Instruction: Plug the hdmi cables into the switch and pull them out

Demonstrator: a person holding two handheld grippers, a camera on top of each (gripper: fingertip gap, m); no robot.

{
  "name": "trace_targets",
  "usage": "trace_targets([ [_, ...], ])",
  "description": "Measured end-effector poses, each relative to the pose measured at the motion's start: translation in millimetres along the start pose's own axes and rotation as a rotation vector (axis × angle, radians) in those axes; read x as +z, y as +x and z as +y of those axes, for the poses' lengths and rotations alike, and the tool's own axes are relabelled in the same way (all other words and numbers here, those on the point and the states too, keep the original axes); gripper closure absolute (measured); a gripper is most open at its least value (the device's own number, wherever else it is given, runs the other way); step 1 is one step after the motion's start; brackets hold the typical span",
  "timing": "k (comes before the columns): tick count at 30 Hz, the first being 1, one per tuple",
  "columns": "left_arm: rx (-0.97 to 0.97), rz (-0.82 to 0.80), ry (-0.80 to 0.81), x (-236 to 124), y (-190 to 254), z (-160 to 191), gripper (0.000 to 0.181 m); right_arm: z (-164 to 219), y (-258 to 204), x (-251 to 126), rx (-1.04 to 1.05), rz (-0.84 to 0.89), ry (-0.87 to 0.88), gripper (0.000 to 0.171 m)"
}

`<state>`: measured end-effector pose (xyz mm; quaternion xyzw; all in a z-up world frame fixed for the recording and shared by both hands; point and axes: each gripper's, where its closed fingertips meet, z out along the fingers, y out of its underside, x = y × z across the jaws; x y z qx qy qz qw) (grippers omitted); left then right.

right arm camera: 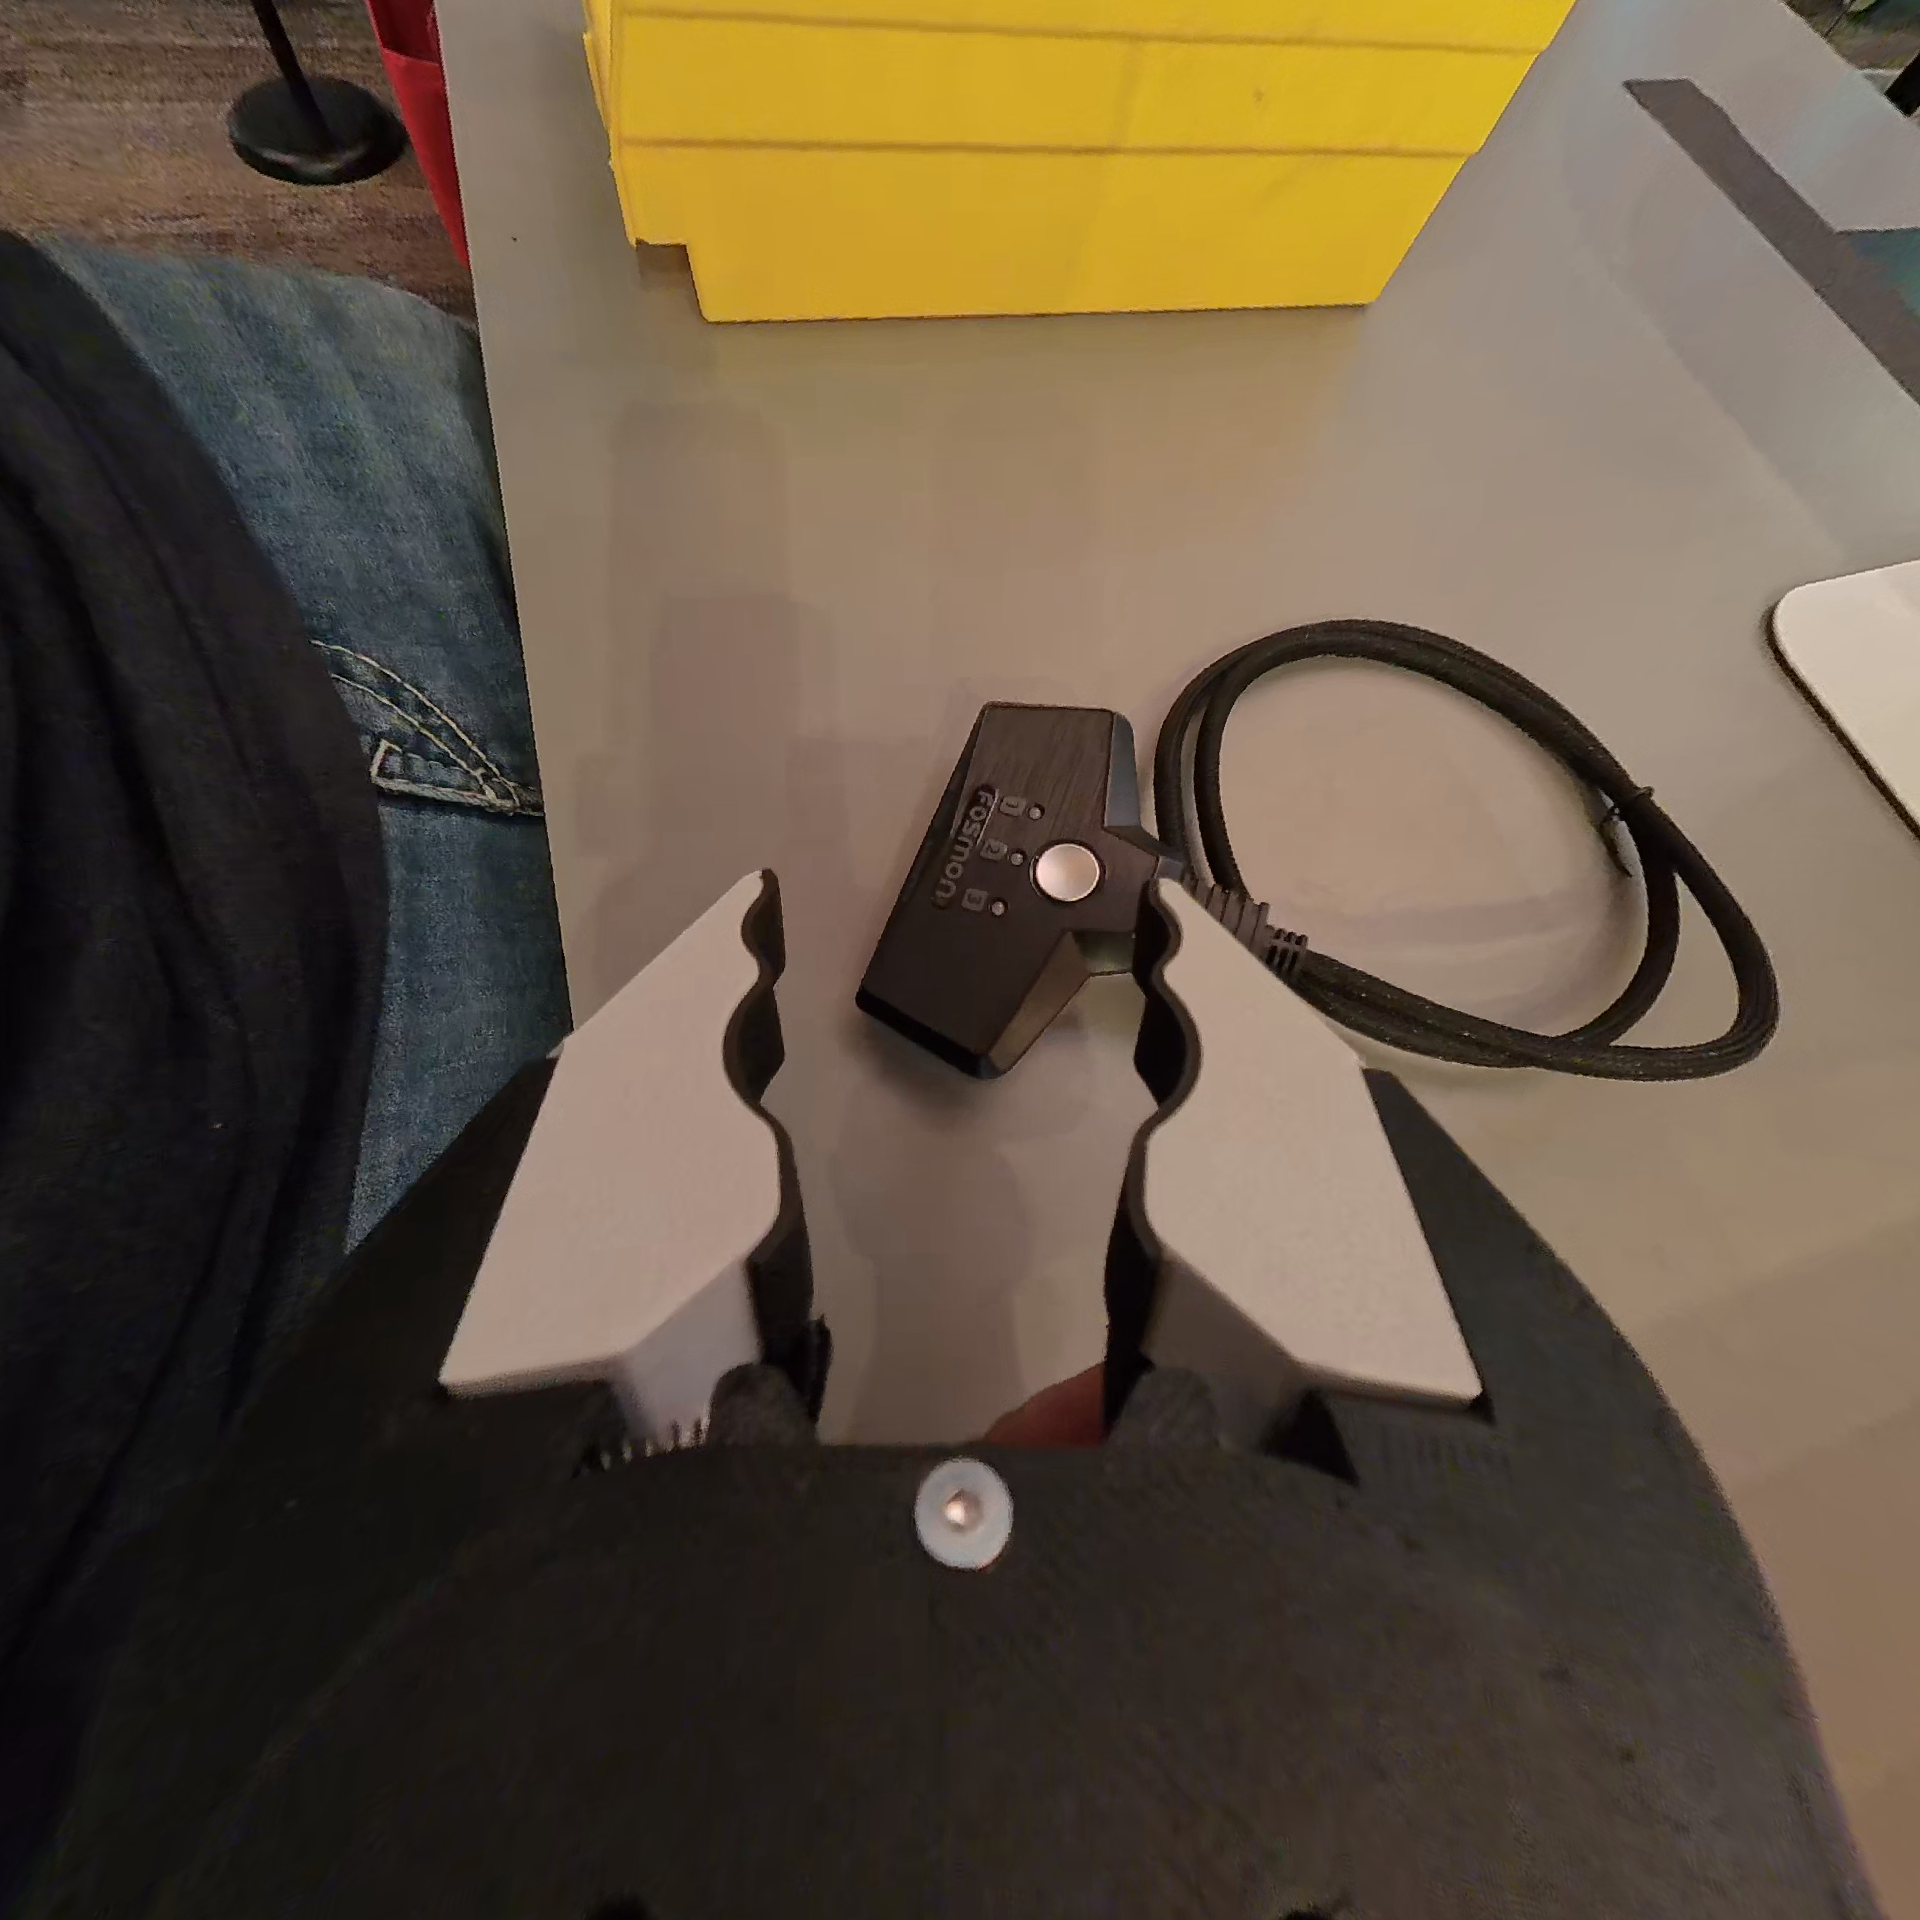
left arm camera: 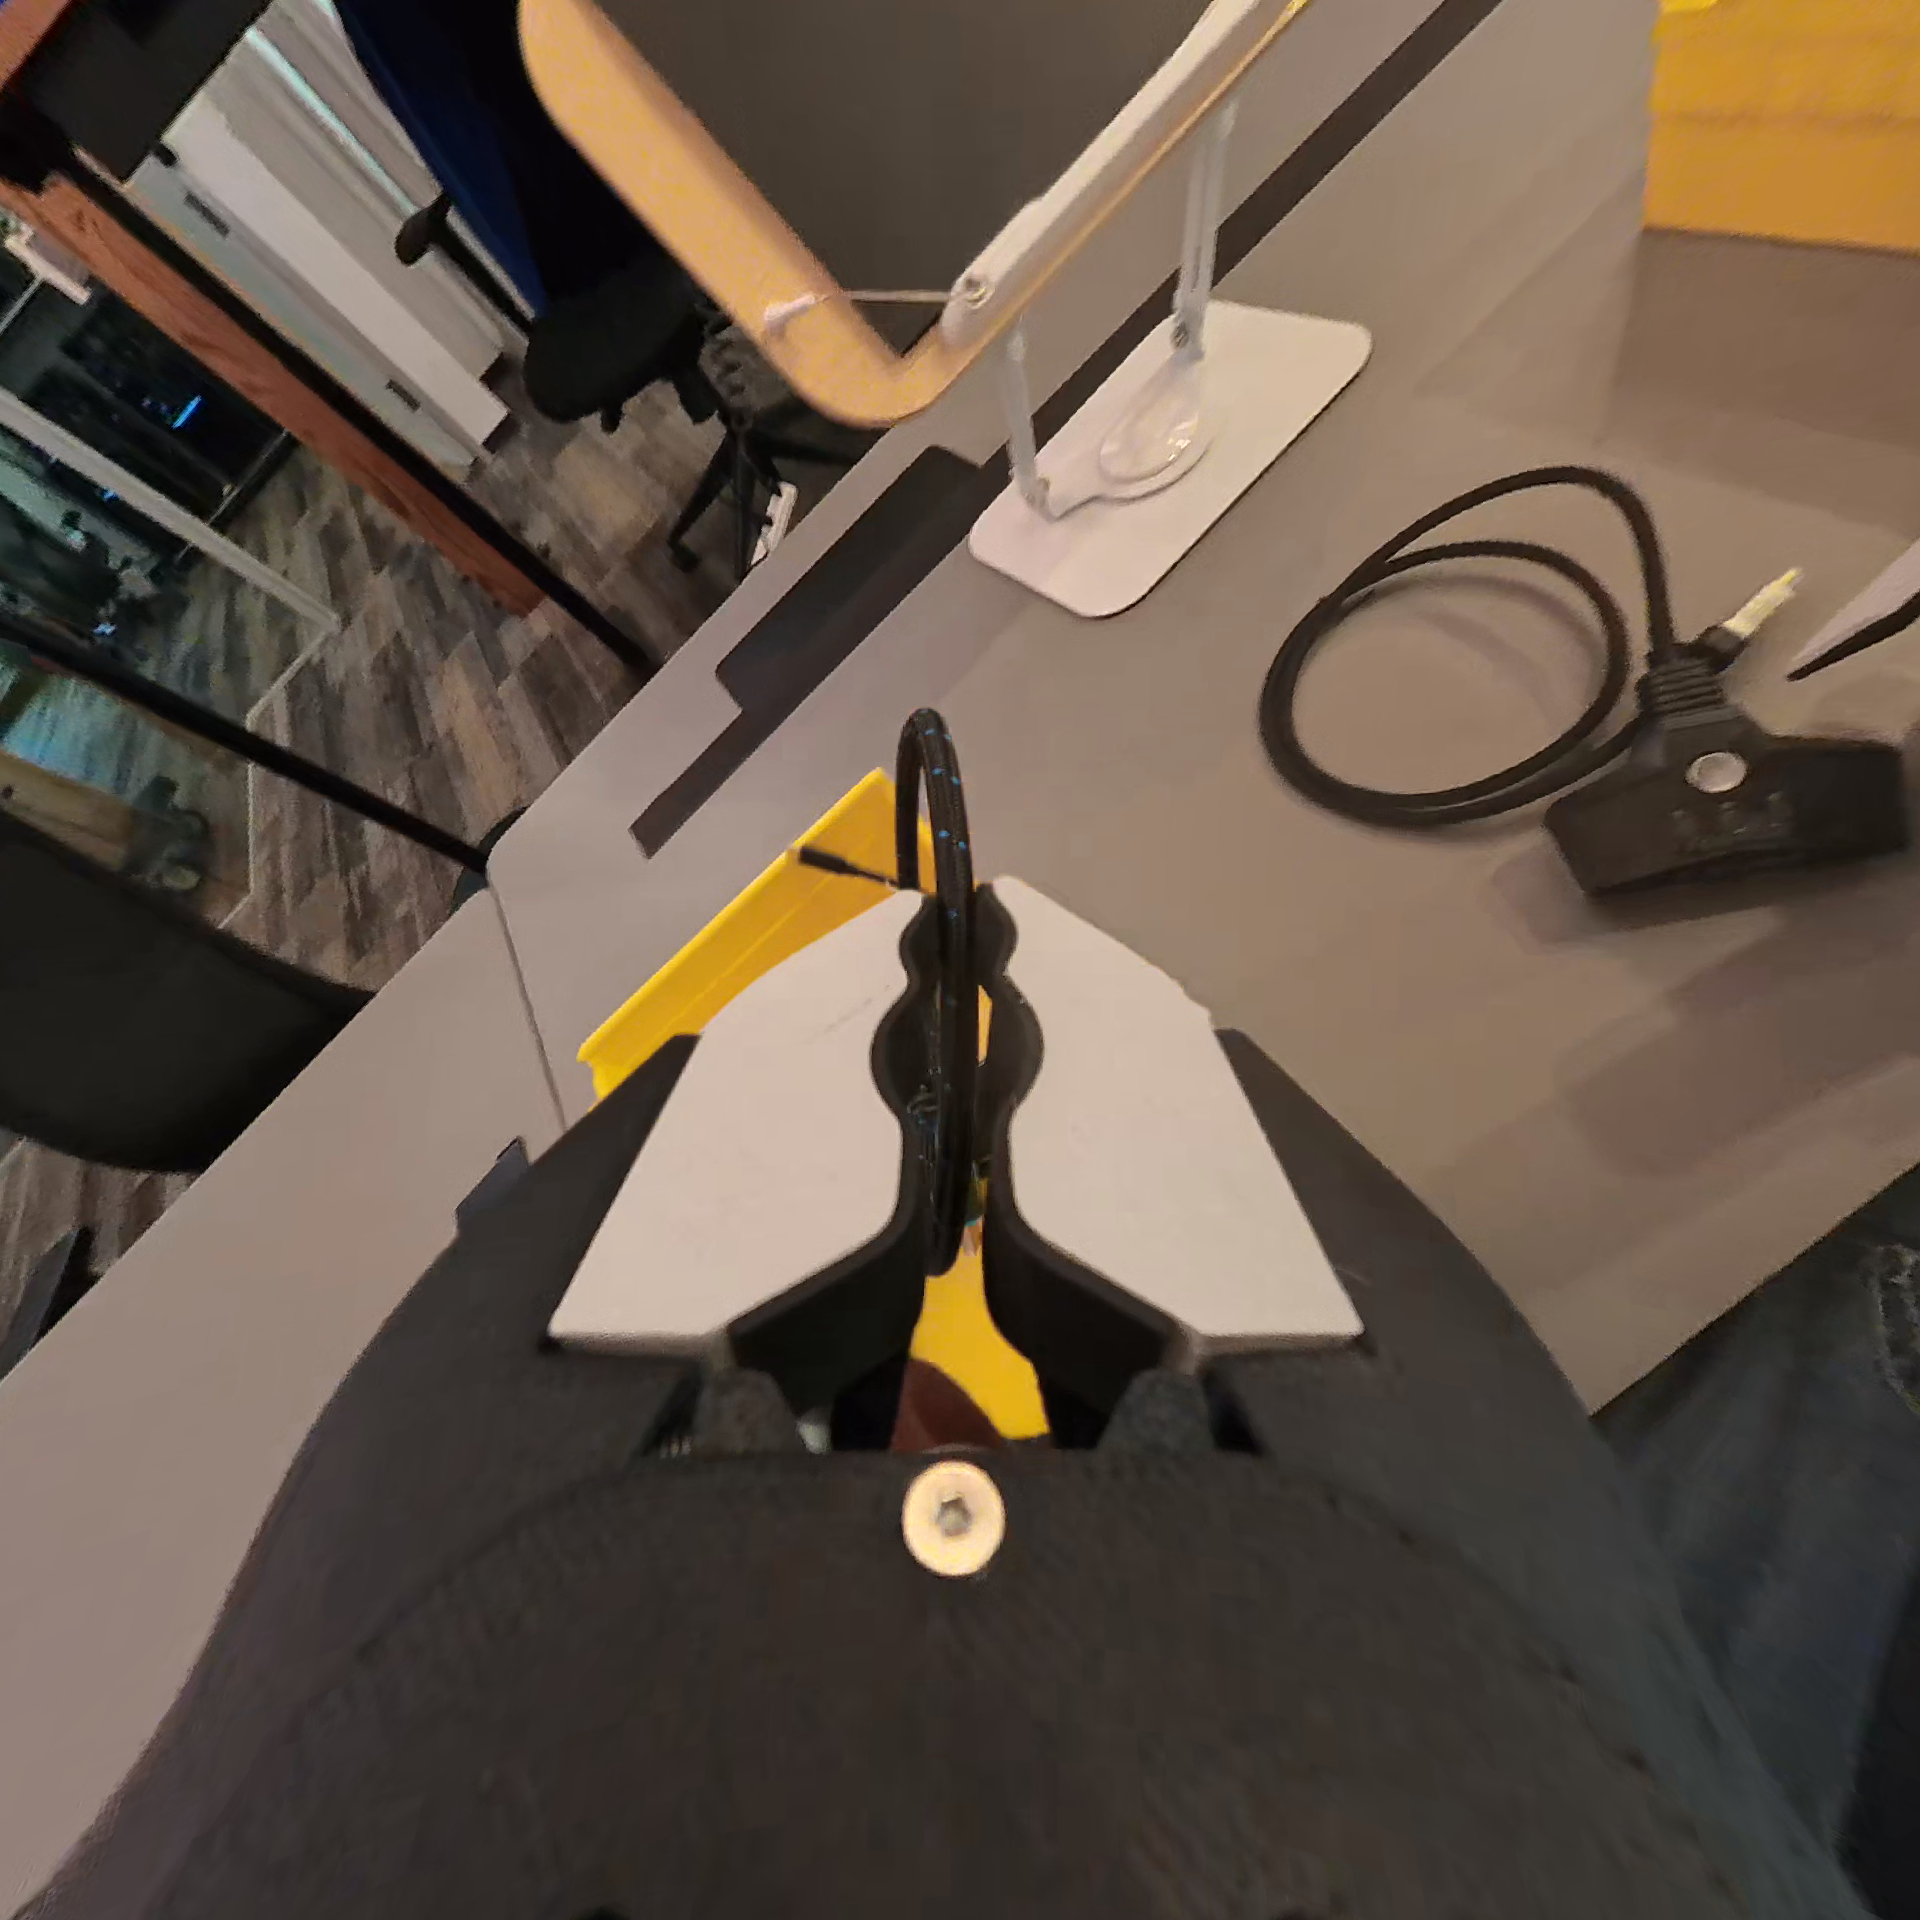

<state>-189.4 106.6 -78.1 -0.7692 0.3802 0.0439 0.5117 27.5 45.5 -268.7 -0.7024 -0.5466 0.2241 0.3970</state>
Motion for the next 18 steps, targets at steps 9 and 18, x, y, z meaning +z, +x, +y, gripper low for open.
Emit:
trace_targets([
  [9,0.03,0.152,0.121,14.0,59.8,-47.0,0.176,-12.5,3.3,-3.0,-0.022,0.019,0.04,0.105],
  [18,0.06,0.225,0.11,41.1,99.3,-45.6,0.175,6.9,16.0,6.4,-0.065,0.081,-0.04,0.105],
])
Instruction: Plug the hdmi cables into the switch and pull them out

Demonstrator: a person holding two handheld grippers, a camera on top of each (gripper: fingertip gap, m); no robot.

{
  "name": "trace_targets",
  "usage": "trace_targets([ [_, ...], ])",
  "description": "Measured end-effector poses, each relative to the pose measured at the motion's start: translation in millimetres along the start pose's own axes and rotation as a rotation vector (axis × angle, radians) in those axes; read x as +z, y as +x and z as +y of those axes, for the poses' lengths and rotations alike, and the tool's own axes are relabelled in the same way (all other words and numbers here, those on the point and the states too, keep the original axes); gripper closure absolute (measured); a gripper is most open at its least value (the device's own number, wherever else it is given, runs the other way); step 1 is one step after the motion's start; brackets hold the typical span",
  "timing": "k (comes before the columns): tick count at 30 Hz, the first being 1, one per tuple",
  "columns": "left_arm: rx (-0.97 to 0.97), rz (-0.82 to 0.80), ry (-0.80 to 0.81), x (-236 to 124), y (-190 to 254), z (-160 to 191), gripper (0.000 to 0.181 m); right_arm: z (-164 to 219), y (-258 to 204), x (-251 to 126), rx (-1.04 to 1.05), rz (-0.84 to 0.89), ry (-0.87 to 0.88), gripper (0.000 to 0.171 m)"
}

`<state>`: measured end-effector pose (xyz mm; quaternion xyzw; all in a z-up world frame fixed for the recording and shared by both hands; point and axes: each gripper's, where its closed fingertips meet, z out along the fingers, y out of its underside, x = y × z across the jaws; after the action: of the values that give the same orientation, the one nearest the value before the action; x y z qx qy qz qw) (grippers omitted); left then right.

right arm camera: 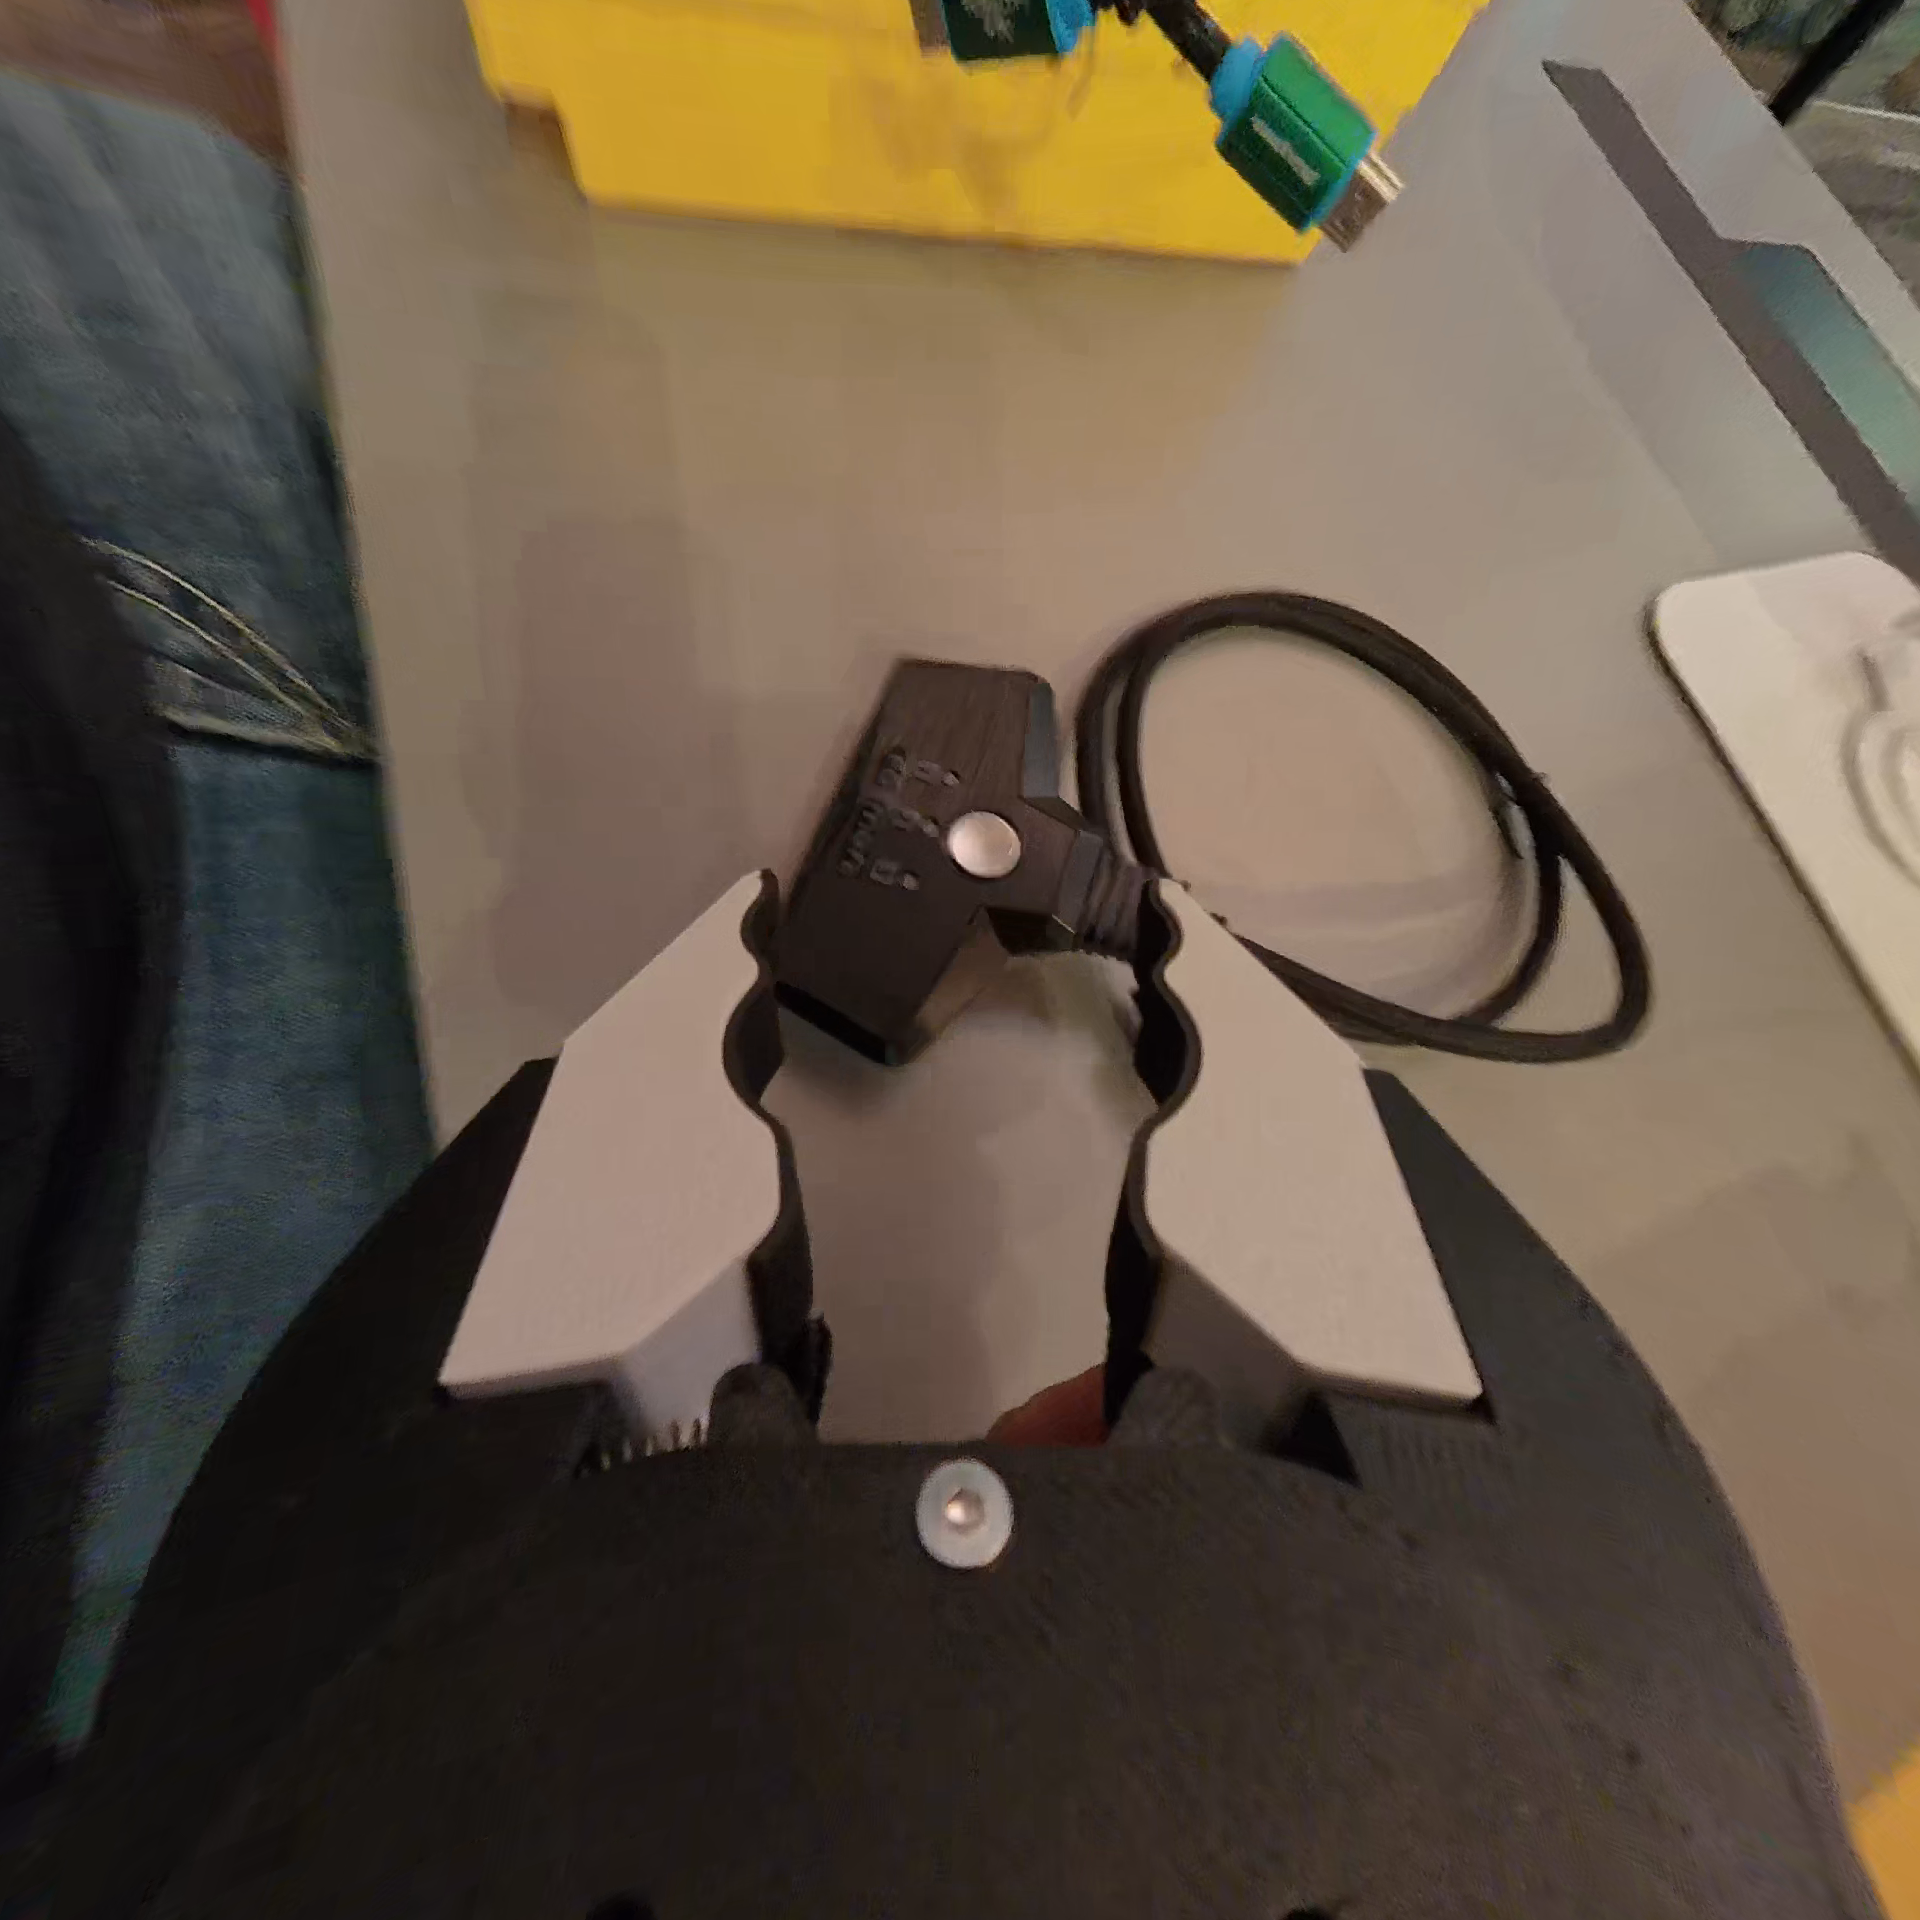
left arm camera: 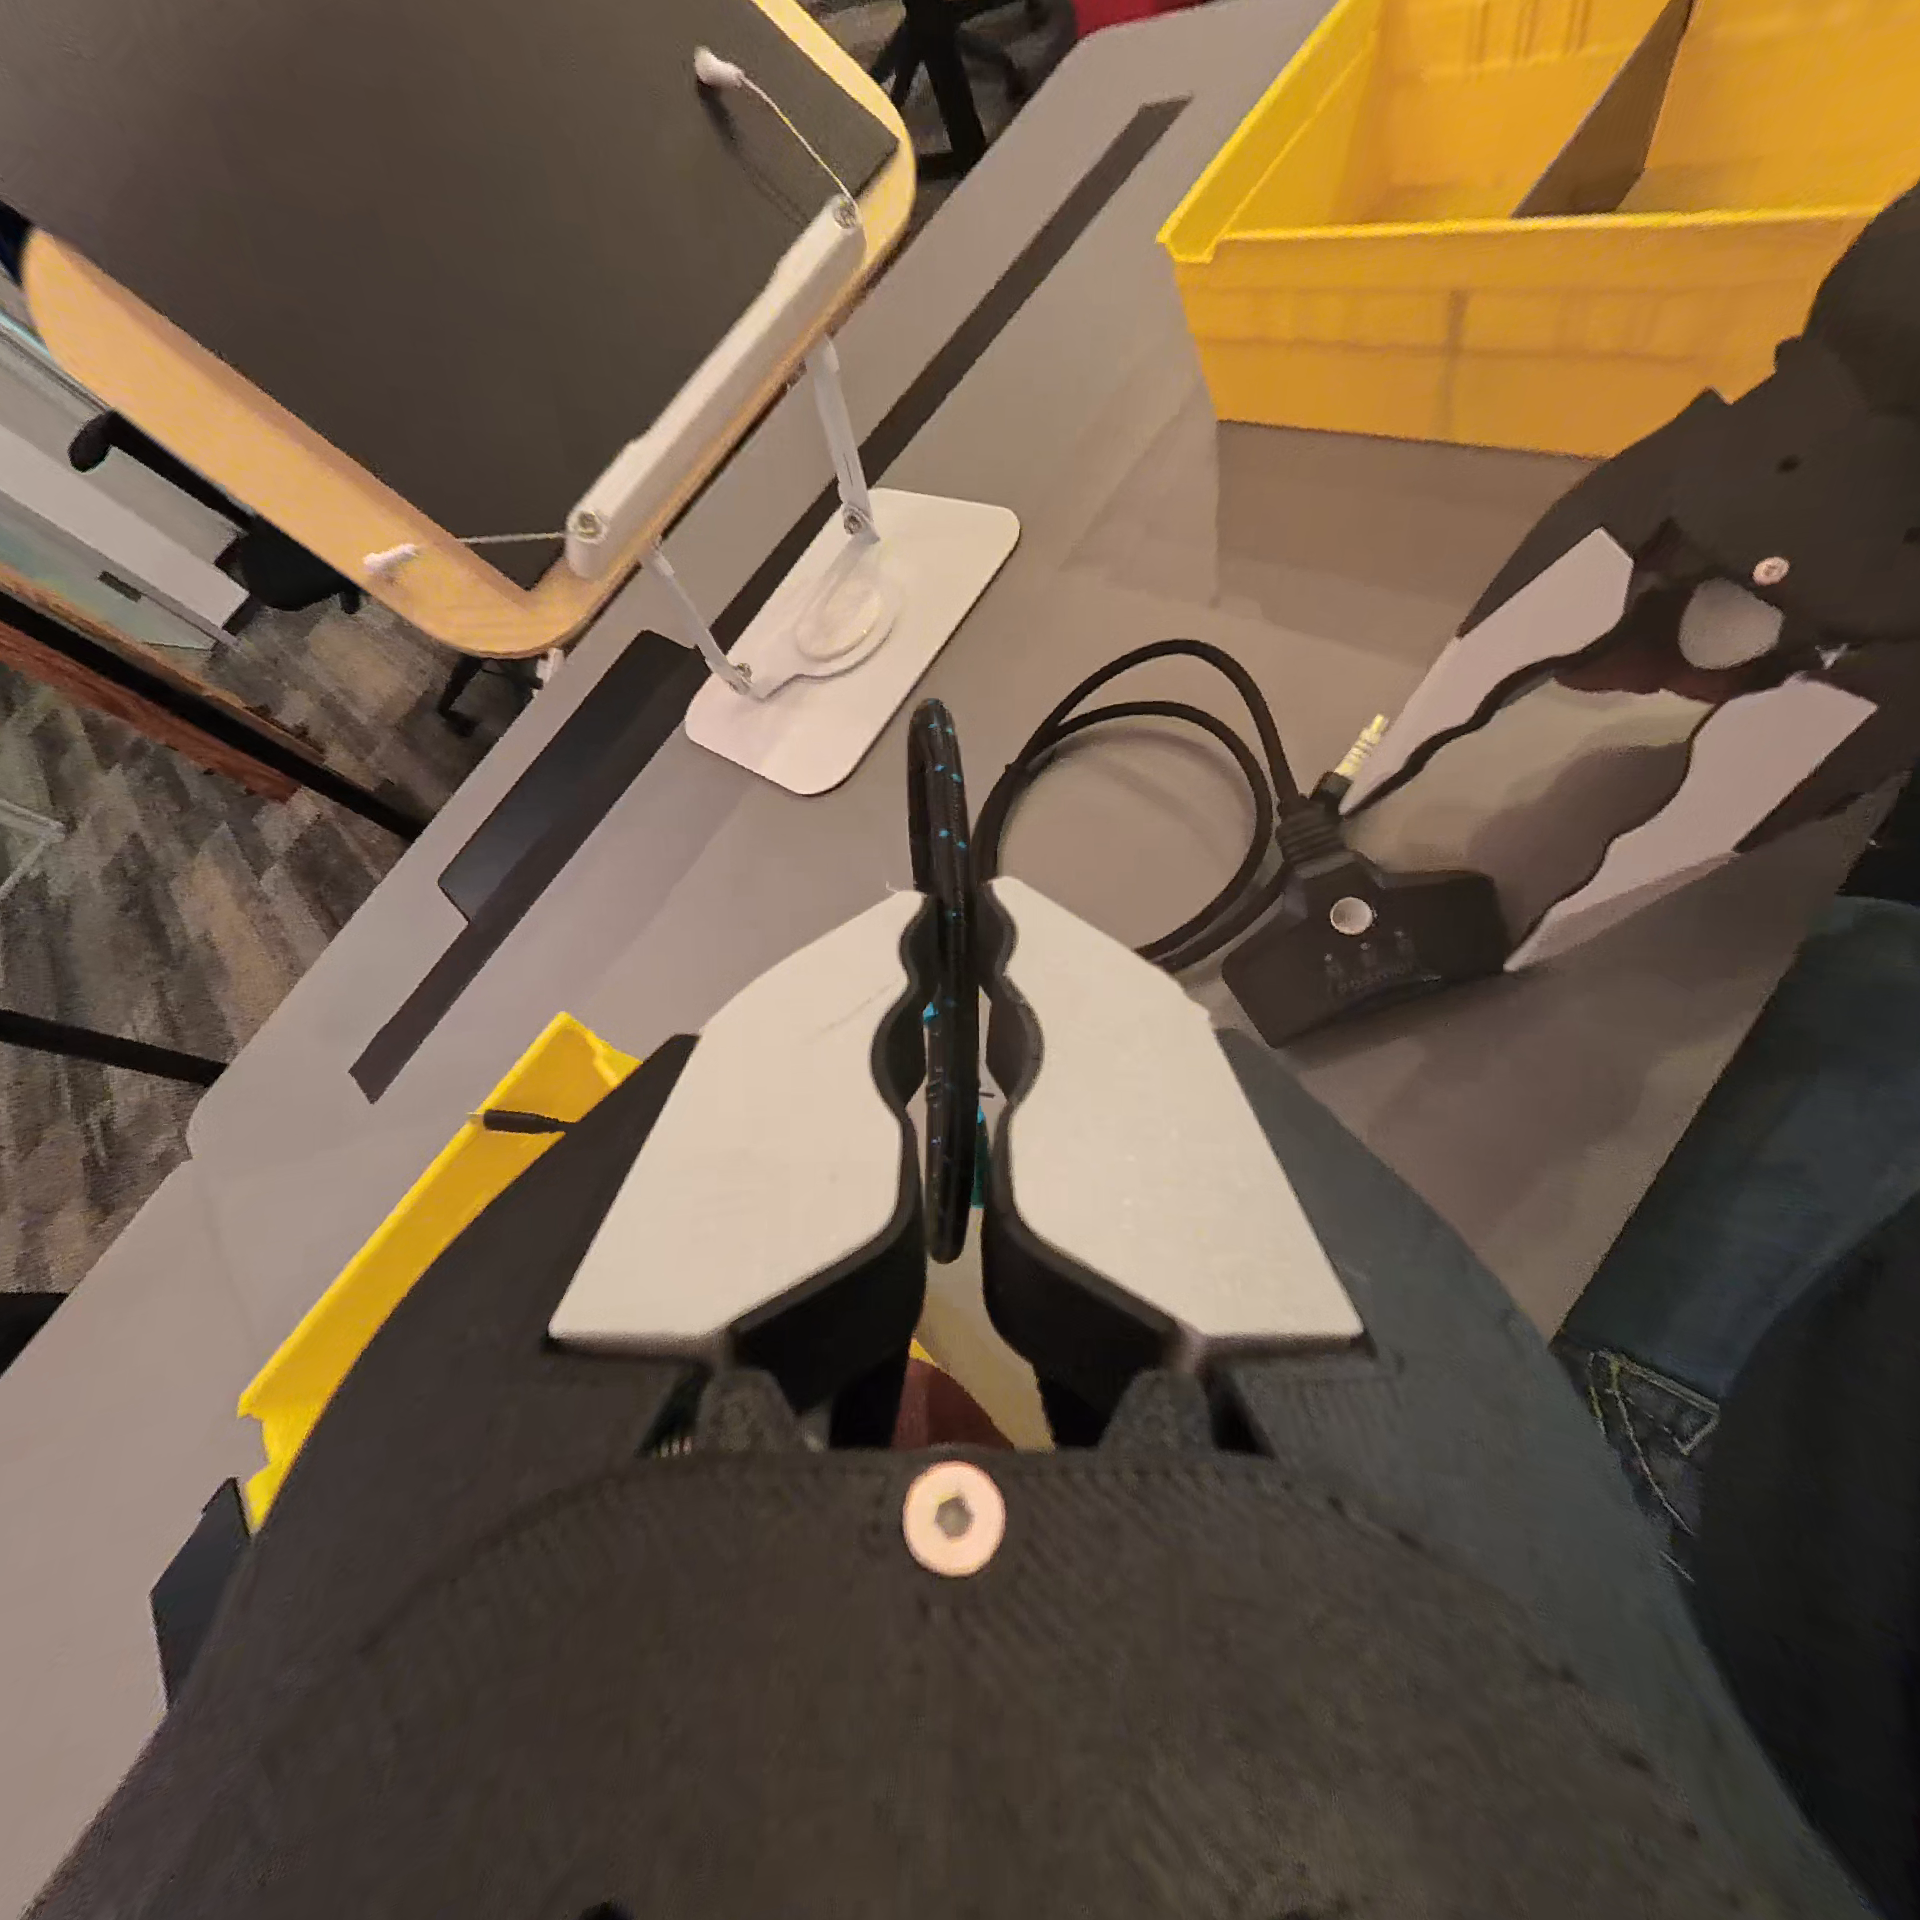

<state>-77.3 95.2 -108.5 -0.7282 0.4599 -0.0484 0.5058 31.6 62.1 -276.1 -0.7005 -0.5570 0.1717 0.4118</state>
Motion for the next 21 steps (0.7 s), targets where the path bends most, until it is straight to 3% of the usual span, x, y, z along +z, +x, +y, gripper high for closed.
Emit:
trace_targets([
  [2,0.022,-0.002,-0.028,6.5,4.2,6.7,0.176,13.0,9.1,7.0,-0.089,0.073,-0.085,0.109],
  [5,0.036,0.006,-0.049,12.4,8.7,12.6,0.176,12.1,2.2,12.9,-0.14,0.051,-0.116,0.129],
  [10,0.053,0.009,-0.066,15.9,11.2,18.5,0.176,6.0,0.4,21.0,-0.162,0.044,-0.12,0.132],
  [21,0.088,0.019,-0.113,25.3,21.9,34.8,0.176,1.8,11.9,35.7,-0.158,0.051,-0.088,0.117],
])
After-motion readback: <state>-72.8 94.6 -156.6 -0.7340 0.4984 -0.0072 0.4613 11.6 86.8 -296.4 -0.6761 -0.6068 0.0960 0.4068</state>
